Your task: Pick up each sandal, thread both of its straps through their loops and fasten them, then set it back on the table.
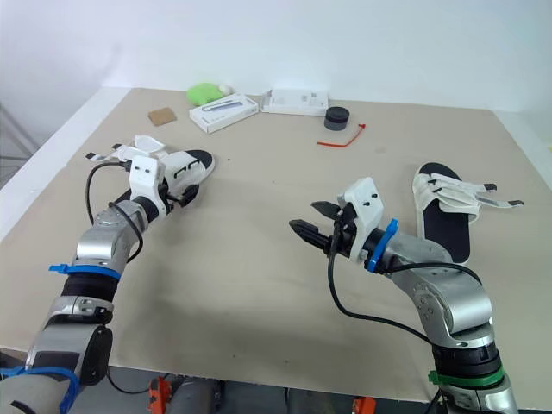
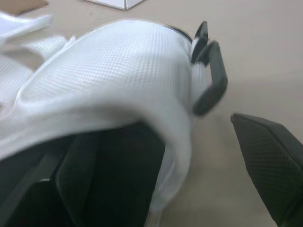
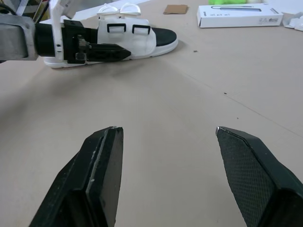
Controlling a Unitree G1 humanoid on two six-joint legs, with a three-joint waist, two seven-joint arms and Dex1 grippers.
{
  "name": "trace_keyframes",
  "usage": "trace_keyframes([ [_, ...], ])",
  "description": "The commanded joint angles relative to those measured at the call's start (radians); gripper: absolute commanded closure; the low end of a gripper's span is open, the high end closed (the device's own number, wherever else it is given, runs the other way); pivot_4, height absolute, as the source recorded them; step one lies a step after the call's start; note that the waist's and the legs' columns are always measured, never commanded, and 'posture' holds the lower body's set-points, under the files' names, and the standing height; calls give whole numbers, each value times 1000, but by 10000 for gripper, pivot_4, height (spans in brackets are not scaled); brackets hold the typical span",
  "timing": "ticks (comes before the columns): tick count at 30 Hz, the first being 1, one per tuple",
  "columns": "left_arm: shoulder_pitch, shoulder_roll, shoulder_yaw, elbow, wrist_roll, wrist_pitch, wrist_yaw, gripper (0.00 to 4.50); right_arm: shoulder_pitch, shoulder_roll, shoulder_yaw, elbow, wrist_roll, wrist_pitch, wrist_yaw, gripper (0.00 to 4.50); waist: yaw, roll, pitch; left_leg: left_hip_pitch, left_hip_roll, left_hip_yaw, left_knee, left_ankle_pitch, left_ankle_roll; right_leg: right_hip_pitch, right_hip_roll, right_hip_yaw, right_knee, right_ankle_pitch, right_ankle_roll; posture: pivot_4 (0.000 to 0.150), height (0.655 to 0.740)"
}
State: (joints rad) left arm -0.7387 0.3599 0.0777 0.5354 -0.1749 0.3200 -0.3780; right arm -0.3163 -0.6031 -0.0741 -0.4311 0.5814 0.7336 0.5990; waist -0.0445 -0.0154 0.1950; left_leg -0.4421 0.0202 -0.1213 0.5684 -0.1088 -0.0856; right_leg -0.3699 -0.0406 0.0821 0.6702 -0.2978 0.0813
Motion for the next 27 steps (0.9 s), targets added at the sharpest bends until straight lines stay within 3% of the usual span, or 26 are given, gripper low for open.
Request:
trace_keyframes([
  [1,-32,-18,-19,75,19,-34,-31,2634,-13,3,-9,-22,-8,-19,-8,10884,1,0,0,0,0,0,0,0,0,0,0,0,0,0,0,1500,7400],
  [3,-47,-26,-17,97,20,-56,-48,7793,-17,5,-8,-19,-10,-19,-10,10884,2,0,0,0,0,0,0,2,0,0,0,0,0,1,0,1500,7400],
  [8,-60,-31,-10,126,27,-82,-60,34299,-16,4,-14,-20,-7,-19,-9,10884,2,0,0,0,-1,0,0,3,-1,1,-1,0,0,2,1,1500,7400],
  [11,-61,-28,-7,130,28,-90,-67,44791,-15,4,-24,-22,5,-18,-2,10884,1,0,0,0,-1,0,0,3,-1,1,-1,0,0,2,2,1500,7400],
  [16,-25,-17,-32,58,22,-137,-164,44791,-20,-2,-54,-22,52,-7,22,10884,1,0,0,0,-1,0,0,3,-1,1,-1,0,0,2,1,1500,7400],
  [20,33,-2,-83,-64,-12,-184,-357,44791,-23,-20,-74,-2,76,0,49,10884,2,0,0,0,-1,0,-1,3,-1,0,-1,0,0,2,1,1500,7400],
  [27,127,77,-233,-279,-123,-183,-859,44791,-16,-133,-115,43,129,59,152,10884,0,0,0,-1,-1,1,-1,3,-1,0,-1,0,0,5,-5,1500,7400],
])
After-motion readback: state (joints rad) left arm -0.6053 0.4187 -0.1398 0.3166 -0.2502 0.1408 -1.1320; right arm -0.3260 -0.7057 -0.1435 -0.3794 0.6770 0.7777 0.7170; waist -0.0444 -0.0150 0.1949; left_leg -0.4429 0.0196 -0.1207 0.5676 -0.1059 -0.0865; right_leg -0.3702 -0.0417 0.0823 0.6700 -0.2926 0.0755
